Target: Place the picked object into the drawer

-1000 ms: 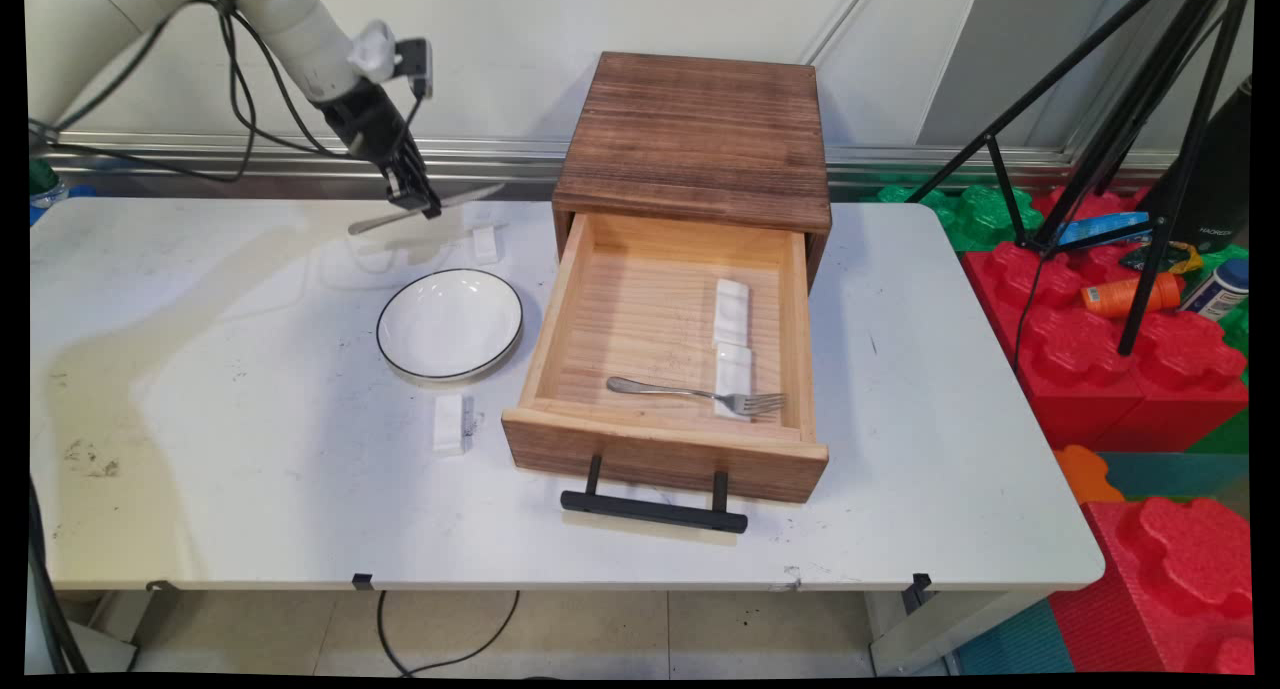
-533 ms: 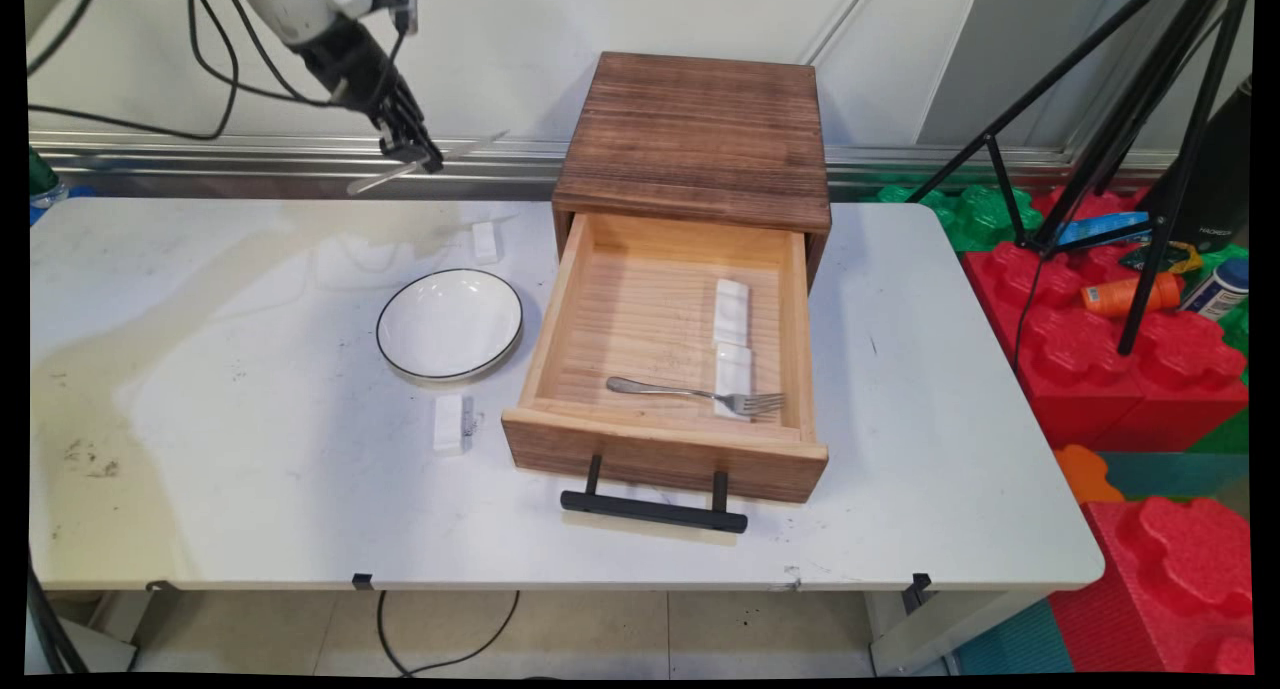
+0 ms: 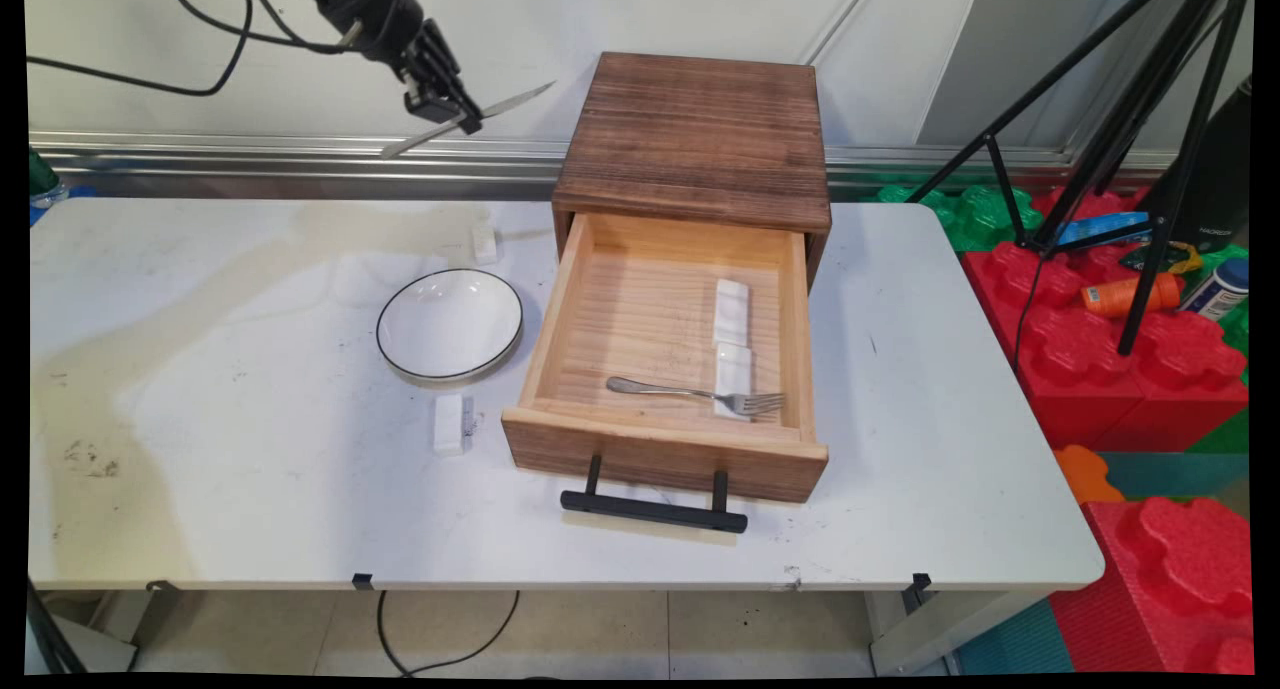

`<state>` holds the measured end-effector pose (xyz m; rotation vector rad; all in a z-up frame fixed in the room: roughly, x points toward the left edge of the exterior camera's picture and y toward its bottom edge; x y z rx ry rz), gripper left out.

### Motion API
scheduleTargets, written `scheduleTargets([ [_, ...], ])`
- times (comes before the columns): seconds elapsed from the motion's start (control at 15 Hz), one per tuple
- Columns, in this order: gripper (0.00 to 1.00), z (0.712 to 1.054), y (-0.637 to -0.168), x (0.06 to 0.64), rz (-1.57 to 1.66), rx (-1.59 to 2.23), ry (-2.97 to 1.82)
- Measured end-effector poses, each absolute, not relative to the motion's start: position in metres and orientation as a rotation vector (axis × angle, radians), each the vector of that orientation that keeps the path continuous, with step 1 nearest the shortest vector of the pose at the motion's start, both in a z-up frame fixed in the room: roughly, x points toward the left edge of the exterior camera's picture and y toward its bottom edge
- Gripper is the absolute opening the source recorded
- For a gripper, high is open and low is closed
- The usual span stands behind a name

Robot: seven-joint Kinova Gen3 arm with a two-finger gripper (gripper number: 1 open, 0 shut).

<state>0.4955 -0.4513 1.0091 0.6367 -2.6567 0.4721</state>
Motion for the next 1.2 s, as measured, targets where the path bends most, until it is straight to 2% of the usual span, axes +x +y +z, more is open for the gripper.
scheduleTargets([
  [0.53, 0.0, 1.044, -0.435, 0.416, 0.47, 0.473, -2.604],
  [0.87, 0.0, 1.048, -0.43, 0.37, 0.448, 0.422, -2.58],
  [1.2, 0.0, 1.038, -0.428, 0.331, 0.425, 0.398, -2.576],
])
